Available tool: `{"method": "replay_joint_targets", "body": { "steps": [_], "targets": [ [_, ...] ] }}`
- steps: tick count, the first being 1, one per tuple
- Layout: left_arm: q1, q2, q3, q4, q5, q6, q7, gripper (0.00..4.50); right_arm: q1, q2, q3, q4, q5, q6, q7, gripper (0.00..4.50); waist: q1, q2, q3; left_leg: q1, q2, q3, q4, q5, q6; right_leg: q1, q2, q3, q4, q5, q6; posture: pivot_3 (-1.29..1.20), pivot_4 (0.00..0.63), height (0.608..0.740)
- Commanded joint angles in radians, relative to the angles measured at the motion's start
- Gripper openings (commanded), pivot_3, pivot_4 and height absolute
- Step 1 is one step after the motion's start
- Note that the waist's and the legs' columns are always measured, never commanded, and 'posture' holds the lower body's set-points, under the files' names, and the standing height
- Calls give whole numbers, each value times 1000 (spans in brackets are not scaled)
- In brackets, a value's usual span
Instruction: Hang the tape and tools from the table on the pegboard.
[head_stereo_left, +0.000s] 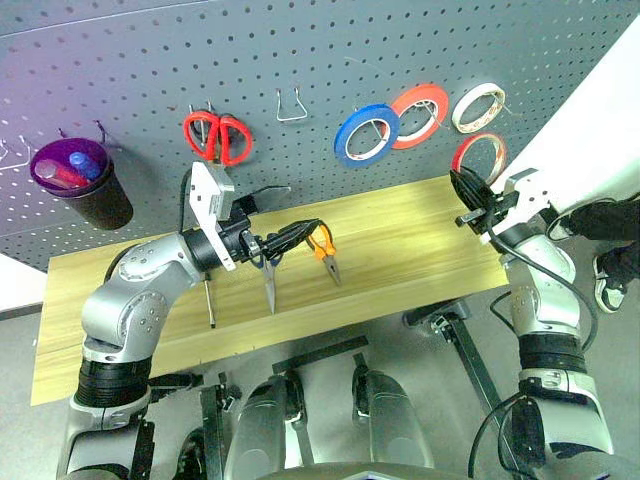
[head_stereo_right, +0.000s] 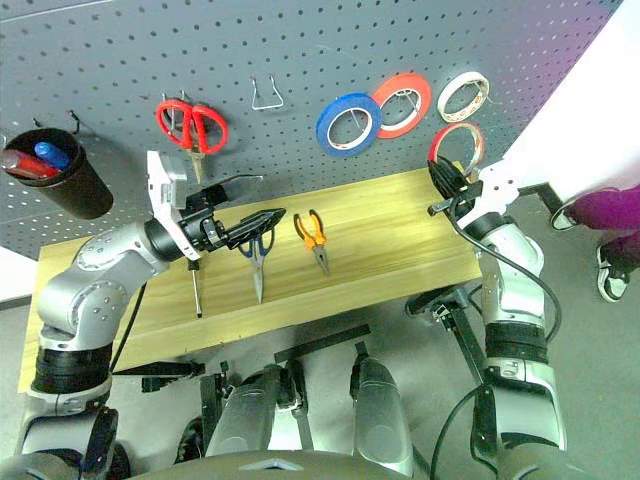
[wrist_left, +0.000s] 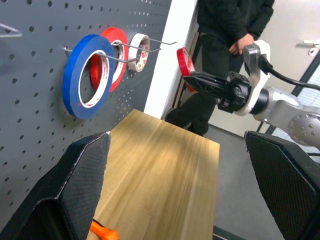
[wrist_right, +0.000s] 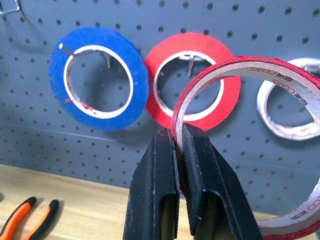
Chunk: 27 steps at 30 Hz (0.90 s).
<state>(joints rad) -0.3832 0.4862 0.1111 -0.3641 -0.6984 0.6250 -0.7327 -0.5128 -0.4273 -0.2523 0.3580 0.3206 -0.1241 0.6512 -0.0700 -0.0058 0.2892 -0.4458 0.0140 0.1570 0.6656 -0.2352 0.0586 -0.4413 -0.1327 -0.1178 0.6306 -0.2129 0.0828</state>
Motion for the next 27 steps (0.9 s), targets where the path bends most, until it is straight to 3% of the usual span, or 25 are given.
{"method": "replay_joint_targets", "body": {
  "steps": [1, 14, 27],
  "targets": [
    [17, 23, 39, -52, -29, 2, 8, 4500, -57, -23, -2, 9, 0, -27, 11, 65, -1, 0, -5, 0, 0, 0, 0, 0, 0, 0, 0, 0, 0, 0, 0, -99, 162, 723],
    [45, 28, 45, -91, -47, 4, 56, 4500, -193, 20, 53, 197, -27, -99, 48, 65, 1, -2, -20, 2, 0, 0, 1, 0, 0, 2, 0, 1, 1, 0, 0, -57, 159, 723],
    [55, 27, 38, -126, -77, 28, 98, 4500, -359, 29, 76, 541, -94, -249, 73, 65, 2, -2, -22, 3, 0, 0, 2, 0, 0, 2, 0, 1, 2, 0, 0, -20, 176, 723]
  ]
}}
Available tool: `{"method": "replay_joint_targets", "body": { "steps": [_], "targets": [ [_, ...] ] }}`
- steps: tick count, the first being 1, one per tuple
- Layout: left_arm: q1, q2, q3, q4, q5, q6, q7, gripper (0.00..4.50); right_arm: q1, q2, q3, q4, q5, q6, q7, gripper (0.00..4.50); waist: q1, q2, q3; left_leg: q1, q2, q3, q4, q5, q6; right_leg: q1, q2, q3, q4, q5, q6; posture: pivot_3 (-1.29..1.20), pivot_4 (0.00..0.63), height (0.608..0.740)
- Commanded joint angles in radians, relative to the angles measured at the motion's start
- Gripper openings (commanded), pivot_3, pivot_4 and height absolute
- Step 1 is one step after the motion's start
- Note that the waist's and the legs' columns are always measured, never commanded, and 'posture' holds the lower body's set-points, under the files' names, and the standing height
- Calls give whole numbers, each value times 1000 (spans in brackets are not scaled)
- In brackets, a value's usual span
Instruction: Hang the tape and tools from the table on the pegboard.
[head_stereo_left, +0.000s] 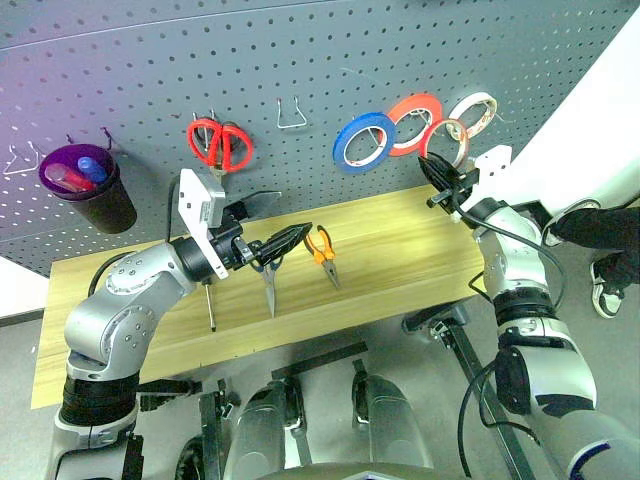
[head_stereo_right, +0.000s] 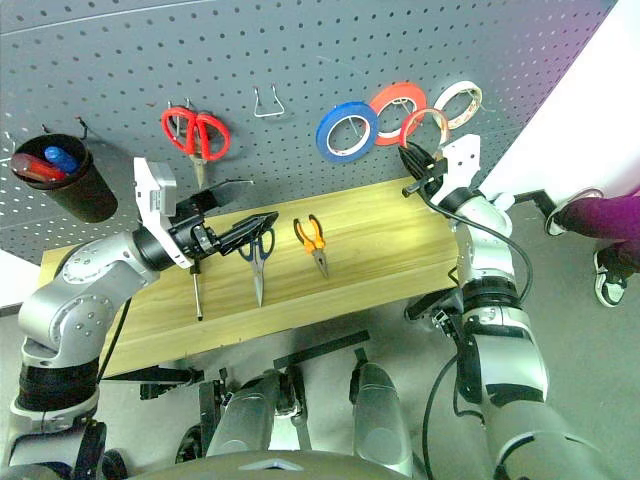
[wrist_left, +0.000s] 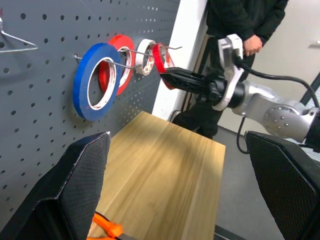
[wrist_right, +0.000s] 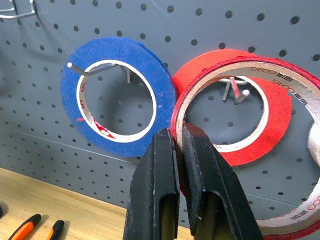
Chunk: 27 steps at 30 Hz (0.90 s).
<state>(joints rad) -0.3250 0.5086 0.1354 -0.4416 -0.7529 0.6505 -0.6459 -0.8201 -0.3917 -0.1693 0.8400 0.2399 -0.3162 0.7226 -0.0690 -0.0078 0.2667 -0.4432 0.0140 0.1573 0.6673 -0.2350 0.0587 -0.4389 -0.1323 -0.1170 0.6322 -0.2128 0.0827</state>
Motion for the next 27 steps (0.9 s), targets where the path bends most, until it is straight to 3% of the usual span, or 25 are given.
{"method": "replay_joint_targets", "body": {
  "steps": [1, 7, 15, 21, 27],
  "targets": [
    [-2, 5, 14, -51, -25, 4, 15, 4500, -72, -11, -9, 94, -18, -66, 3, 65, 1, 0, 0, 0, 0, 0, 0, 0, 0, 0, 0, 0, 0, 0, 0, -19, 176, 723],
    [6, 8, 9, -61, -26, 5, 29, 4500, -148, -20, -26, 251, -27, -102, 16, 65, 6, 0, 0, 0, 0, 0, 0, 0, 0, 1, 0, 0, 0, 0, 0, -7, 182, 723],
    [1, 7, 14, -61, -37, 11, 41, 4500, -161, -17, -26, 295, -38, -131, 23, 2314, 12, 0, 0, 0, 0, 0, 0, 0, 0, 1, 0, 0, 0, 0, 0, -5, 182, 723],
    [7, 6, 1, -61, -29, 4, 36, 4500, -110, -4, -30, 250, -18, -126, 61, 4350, 20, 0, 0, 1, 0, 0, 0, 0, 0, 1, 0, 0, 0, 0, 0, -17, 185, 723],
    [7, 7, 1, -52, -26, -1, 28, 4500, 9, 22, -32, 89, 32, -62, 128, 4431, 26, 0, 0, 1, 0, -1, 1, 0, 0, 1, -1, 0, 0, 0, 0, -27, 189, 723]
  ]
}}
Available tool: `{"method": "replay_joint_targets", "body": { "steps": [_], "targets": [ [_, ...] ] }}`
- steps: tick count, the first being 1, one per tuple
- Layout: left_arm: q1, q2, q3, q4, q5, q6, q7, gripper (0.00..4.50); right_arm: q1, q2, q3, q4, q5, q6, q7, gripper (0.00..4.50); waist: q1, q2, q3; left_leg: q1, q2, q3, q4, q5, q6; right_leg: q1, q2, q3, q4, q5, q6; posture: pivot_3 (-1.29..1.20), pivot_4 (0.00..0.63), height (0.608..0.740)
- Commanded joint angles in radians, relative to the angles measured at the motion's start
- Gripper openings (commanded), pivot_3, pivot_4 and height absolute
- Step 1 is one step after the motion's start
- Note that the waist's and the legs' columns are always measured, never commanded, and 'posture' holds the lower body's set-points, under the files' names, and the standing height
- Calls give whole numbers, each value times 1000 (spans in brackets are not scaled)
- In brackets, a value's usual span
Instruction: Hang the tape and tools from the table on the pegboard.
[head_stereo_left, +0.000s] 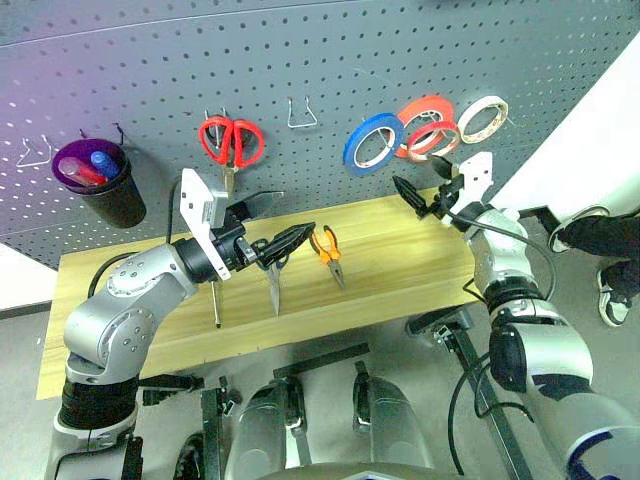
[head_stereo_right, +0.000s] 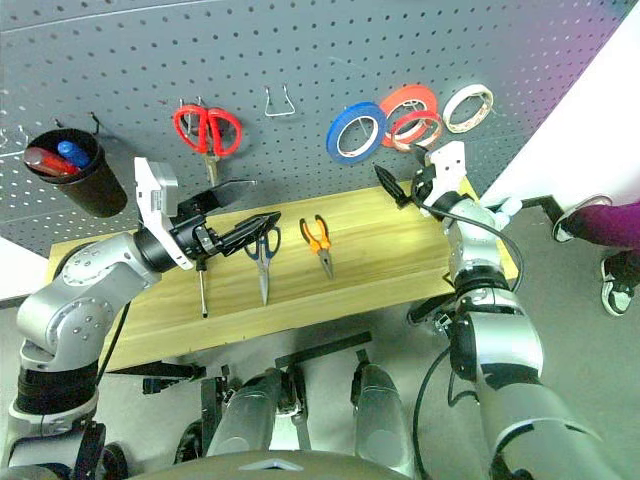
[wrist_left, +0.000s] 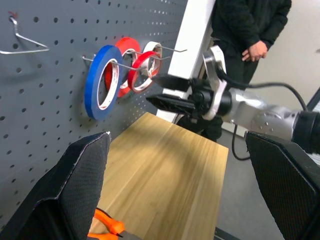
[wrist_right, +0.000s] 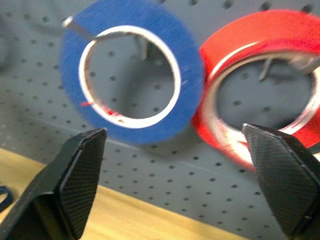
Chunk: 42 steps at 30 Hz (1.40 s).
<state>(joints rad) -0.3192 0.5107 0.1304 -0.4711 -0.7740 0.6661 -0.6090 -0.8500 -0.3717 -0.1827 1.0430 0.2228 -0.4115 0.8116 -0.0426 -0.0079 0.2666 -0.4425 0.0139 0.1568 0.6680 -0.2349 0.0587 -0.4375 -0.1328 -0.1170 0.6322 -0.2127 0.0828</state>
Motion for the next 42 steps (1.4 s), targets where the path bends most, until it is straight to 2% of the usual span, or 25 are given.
{"method": "replay_joint_targets", "body": {
  "steps": [1, 8, 14, 16, 21, 27, 33, 42],
  "targets": [
    [4, 6, 8, -22, -4, -18, -8, 4500, 77, 6, -14, -177, 67, 65, 61, 4431, 0, 0, 0, 0, 0, 0, 0, 0, 0, 0, 0, 0, 0, 0, 0, -30, 191, 723],
    [23, 10, 15, 8, 35, -59, -20, 4500, 246, 28, 11, -510, 151, 301, 69, 4431, -3, 0, 0, 0, 0, -1, 0, 0, 0, 0, 0, 0, 0, 0, 0, -48, 201, 723],
    [51, 23, 33, 20, 58, -83, -30, 4500, 317, 75, 41, -679, 160, 471, -36, 4431, -2, 0, 0, 0, 0, -1, 0, -2, -3, -1, -1, 0, 0, 0, -1, -45, 218, 723],
    [68, 34, 37, 21, 76, -100, -38, 4500, 342, 91, 71, -722, 107, 467, -93, 4431, 0, 0, 0, 0, 0, -1, 0, -2, -3, -1, -2, 1, 0, 0, -1, -44, 225, 723],
    [132, 61, 80, 21, 86, -127, -51, 4500, 313, 151, 155, -728, -48, 540, -316, 4431, -2, 1, 0, 0, 0, -1, -1, -2, -4, -2, -2, 2, 0, 0, -1, -21, 239, 723],
    [184, 86, 126, -8, 89, -130, -44, 4500, 287, 230, 223, -719, -102, 669, -423, 4431, -1, 1, 0, -1, 0, -1, -2, -2, -4, -4, -2, 3, 0, 0, -1, 19, 254, 723],
    [233, 94, 159, -47, 72, -118, -28, 4500, 239, 299, 245, -686, -103, 762, -469, 4431, 6, 1, 1, -1, 0, -1, -2, -2, -5, -5, -2, 3, 0, 0, -2, 53, 261, 723],
    [304, 96, 193, -88, 61, -113, -14, 4500, 160, 339, 257, -551, -147, 830, -541, 4431, 16, 2, 3, -1, 0, 0, -4, -2, -5, -6, -2, 3, -1, -2, -4, 85, 281, 723]
  ]
}}
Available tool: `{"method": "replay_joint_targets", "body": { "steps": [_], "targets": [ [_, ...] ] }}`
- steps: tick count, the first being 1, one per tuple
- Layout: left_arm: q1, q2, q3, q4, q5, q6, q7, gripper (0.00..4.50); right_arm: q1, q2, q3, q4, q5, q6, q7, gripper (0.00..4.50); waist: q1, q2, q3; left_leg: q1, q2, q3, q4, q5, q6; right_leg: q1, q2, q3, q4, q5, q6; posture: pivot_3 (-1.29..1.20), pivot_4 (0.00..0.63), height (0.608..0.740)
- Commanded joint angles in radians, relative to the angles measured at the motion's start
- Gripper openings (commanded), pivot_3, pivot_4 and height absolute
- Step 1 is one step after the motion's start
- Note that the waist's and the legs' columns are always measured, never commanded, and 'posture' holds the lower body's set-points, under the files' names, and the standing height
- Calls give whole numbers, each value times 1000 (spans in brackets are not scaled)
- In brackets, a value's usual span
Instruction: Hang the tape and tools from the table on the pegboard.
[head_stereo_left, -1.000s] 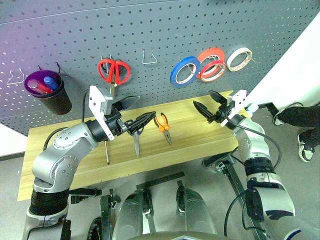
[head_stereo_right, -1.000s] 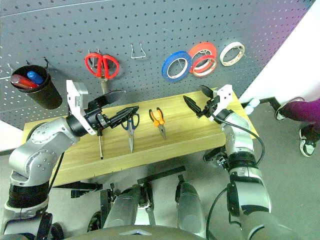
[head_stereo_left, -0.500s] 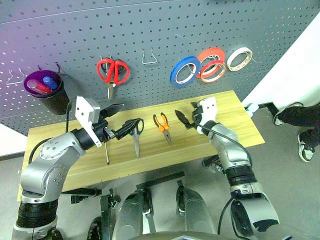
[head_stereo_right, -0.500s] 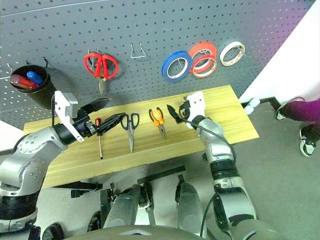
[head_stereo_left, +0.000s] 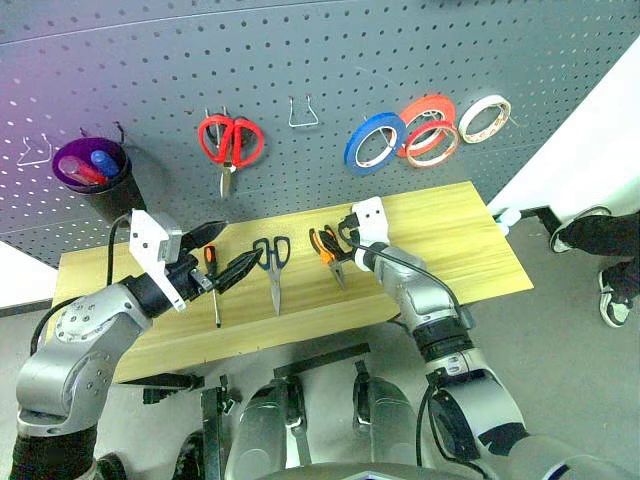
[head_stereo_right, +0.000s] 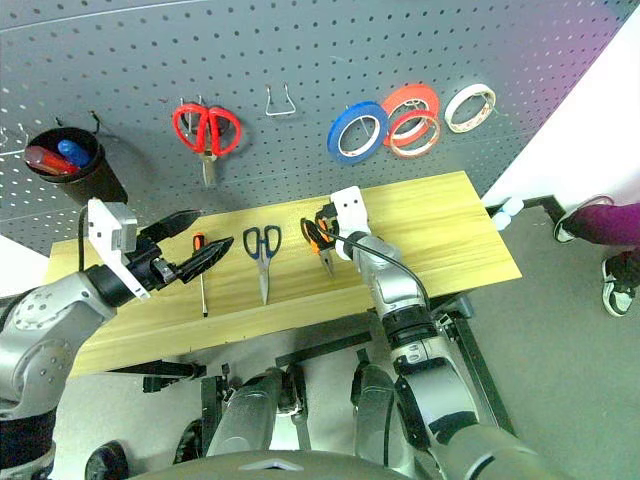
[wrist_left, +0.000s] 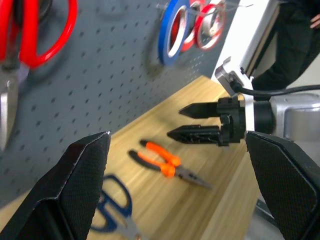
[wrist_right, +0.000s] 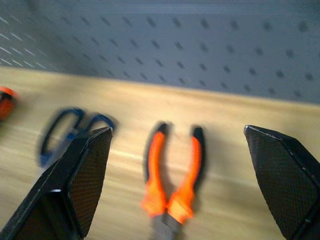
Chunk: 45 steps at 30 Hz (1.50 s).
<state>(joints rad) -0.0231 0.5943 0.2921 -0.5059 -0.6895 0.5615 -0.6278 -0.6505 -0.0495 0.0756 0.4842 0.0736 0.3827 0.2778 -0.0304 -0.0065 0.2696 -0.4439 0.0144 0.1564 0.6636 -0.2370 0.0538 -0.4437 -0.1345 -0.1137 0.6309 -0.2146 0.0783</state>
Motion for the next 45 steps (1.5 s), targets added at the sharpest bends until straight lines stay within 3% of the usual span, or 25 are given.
{"method": "replay_joint_targets", "body": {
  "steps": [1, 12, 24, 33, 45],
  "targets": [
    [12, 12, 34, -57, -24, -8, 5, 4500, -44, 22, -9, 10, 9, 51, -10, 4431, 8, 0, 0, 0, 0, 0, 0, 0, 0, 0, 0, 0, 0, 0, 0, 86, 283, 723],
    [18, 21, 33, -100, -61, 32, 37, 4500, -69, 64, -6, 63, 4, 107, -24, 4431, 19, 3, 13, 0, 0, 0, -2, 0, 0, -3, -1, 1, -1, 0, -1, 97, 331, 723],
    [24, 38, 38, -147, -116, 77, 80, 4500, -64, 47, -9, 89, -23, 99, -57, 4431, 19, 4, 60, -4, 0, 0, -4, 0, -1, -7, -1, 1, -1, -1, -1, 104, 384, 723],
    [26, 44, 32, -155, -137, 88, 97, 4500, -101, 53, -14, 148, -32, 96, -69, 4431, 17, 3, 81, -14, 0, 1, -5, 2, -2, -17, 0, 1, -1, 1, 2, 106, 399, 723],
    [14, 38, 18, -150, -139, 83, 111, 4500, -152, 66, -11, 192, -43, 75, -76, 4431, 17, 5, 87, -16, 0, 2, -6, 2, -2, -19, 1, 1, -1, 0, 2, 109, 393, 723]
  ]
}}
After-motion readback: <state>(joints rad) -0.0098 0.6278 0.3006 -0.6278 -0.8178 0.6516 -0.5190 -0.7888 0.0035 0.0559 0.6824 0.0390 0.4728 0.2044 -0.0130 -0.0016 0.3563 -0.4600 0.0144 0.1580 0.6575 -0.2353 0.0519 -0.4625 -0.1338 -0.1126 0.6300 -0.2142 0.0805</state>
